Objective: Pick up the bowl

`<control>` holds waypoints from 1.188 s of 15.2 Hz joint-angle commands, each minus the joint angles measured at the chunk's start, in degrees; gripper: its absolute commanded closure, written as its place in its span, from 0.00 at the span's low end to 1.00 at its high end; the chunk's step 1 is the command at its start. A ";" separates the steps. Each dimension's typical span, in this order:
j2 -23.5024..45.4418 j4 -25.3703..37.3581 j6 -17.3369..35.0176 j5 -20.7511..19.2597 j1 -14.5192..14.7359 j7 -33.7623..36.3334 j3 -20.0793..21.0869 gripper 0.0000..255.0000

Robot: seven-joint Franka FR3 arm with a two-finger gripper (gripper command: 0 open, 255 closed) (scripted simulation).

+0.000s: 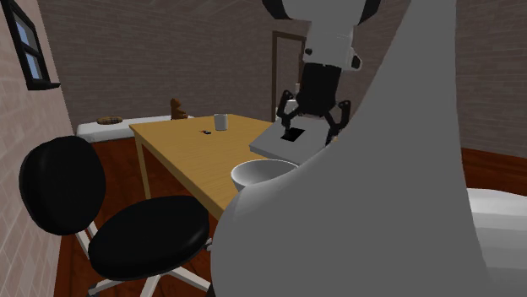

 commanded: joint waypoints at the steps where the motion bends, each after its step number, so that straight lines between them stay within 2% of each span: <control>1: 2.33 -1.80 4.46 1.04 0.01 -0.48 -0.35 0.00; 3: 5.54 -3.11 9.06 2.27 0.16 -1.15 -0.71 0.00; 11: 8.70 -7.25 16.29 3.29 0.52 -2.56 -0.71 0.00; 13: 8.70 -7.26 16.29 3.29 0.52 -2.56 -0.71 0.00; 14: 8.71 -7.26 16.32 3.30 0.53 -2.54 -0.69 1.00; 18: 8.76 -7.26 16.36 3.32 0.55 -2.53 -0.67 1.00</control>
